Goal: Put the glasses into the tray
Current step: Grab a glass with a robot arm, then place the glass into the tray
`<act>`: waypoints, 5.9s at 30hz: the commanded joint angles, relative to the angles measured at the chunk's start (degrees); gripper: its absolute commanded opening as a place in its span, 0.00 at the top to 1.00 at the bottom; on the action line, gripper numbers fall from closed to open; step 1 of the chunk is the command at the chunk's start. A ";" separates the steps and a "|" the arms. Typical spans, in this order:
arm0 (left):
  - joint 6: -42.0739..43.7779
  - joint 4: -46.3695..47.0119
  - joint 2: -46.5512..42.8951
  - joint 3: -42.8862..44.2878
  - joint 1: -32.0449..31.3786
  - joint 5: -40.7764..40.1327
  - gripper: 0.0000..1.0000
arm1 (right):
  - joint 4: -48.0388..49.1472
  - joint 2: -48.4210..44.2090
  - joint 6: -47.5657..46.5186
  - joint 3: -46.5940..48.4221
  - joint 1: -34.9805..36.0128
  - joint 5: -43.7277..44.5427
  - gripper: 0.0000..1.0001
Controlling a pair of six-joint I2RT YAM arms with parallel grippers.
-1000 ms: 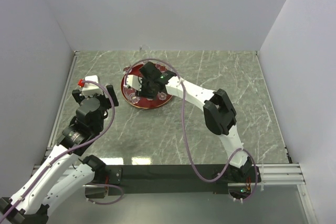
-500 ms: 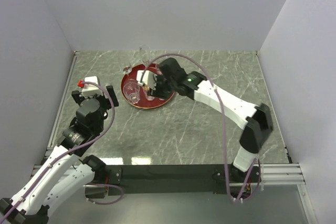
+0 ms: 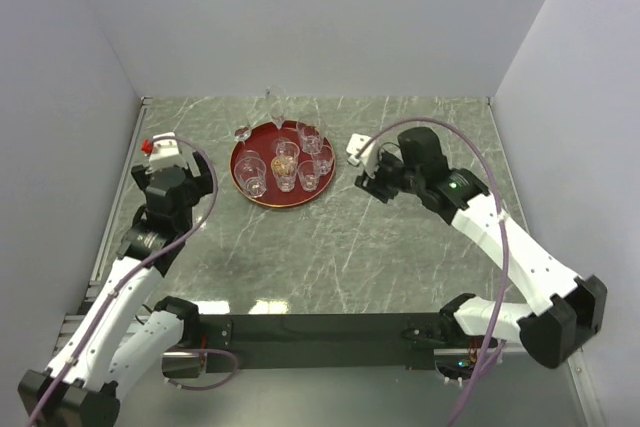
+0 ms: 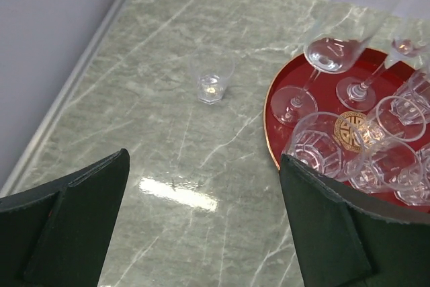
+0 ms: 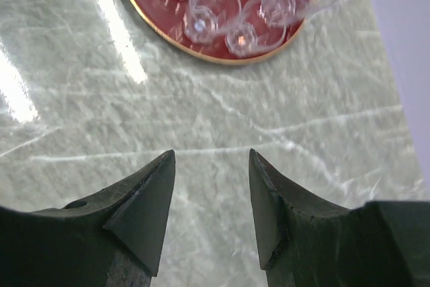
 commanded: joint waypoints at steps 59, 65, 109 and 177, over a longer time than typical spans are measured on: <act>-26.10 4.95 43.26 14.58 30.77 36.07 1.00 | 7.71 -12.46 7.78 -15.03 -14.23 -23.41 0.45; -28.38 5.23 23.33 0.67 30.15 43.97 1.00 | 7.71 -12.55 7.60 -15.20 -14.32 -23.50 0.45; -32.34 3.03 36.99 11.89 -13.18 12.61 0.99 | 7.71 -11.76 7.60 -15.29 -16.61 -23.77 0.45; -17.85 -6.37 13.89 12.95 -14.85 12.79 0.02 | 7.71 -12.02 7.78 -15.20 -20.47 -23.85 0.45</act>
